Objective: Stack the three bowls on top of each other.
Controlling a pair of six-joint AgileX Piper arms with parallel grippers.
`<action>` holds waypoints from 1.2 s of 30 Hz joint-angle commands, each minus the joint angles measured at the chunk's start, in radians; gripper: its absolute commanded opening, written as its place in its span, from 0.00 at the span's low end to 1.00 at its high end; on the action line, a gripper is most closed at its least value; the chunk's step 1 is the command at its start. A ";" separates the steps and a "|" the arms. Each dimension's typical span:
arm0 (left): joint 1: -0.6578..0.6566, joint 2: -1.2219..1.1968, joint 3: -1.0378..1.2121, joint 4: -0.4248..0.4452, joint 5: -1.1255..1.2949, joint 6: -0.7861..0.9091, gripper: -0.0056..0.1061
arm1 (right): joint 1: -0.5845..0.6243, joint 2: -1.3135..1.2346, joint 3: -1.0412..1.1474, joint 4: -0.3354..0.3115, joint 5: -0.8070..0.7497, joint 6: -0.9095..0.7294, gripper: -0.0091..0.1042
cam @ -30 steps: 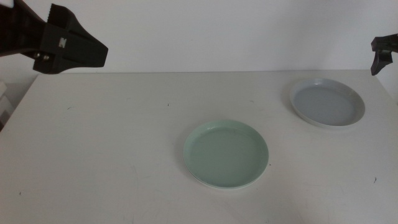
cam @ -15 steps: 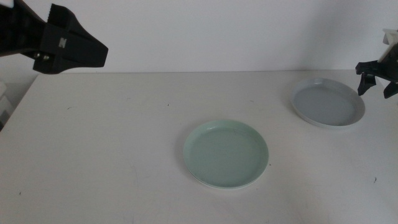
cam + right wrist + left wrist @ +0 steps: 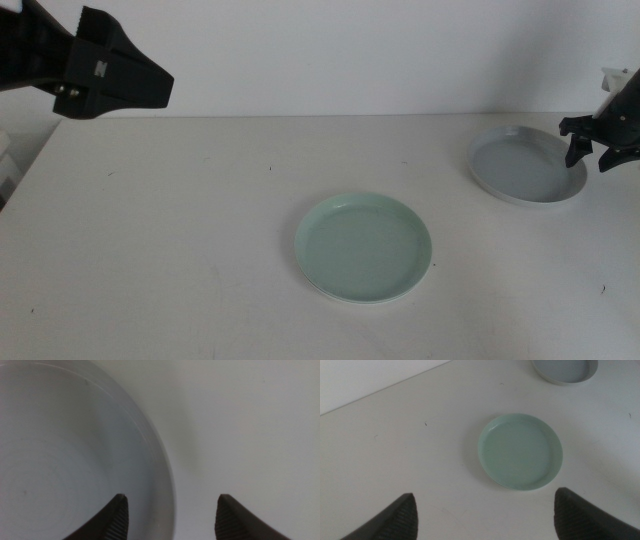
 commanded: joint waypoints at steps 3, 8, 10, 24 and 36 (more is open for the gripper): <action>0.001 -0.019 -0.024 -0.023 -0.056 -0.007 0.99 | -0.007 -0.048 -0.034 0.005 -0.035 -0.009 0.45; 0.001 -0.019 -0.024 -0.023 -0.056 -0.007 0.99 | -0.007 -0.023 -0.034 0.012 -0.040 -0.009 0.44; 0.001 -0.019 -0.024 -0.023 -0.056 -0.007 0.99 | -0.007 -0.020 -0.034 0.010 -0.044 -0.009 0.41; 0.001 -0.019 -0.024 -0.023 -0.056 -0.007 0.99 | -0.013 -0.040 -0.030 0.066 -0.017 -0.019 0.07; 0.001 -0.019 -0.024 -0.020 -0.056 -0.007 0.99 | -0.040 -0.366 0.308 0.241 -0.129 -0.095 0.07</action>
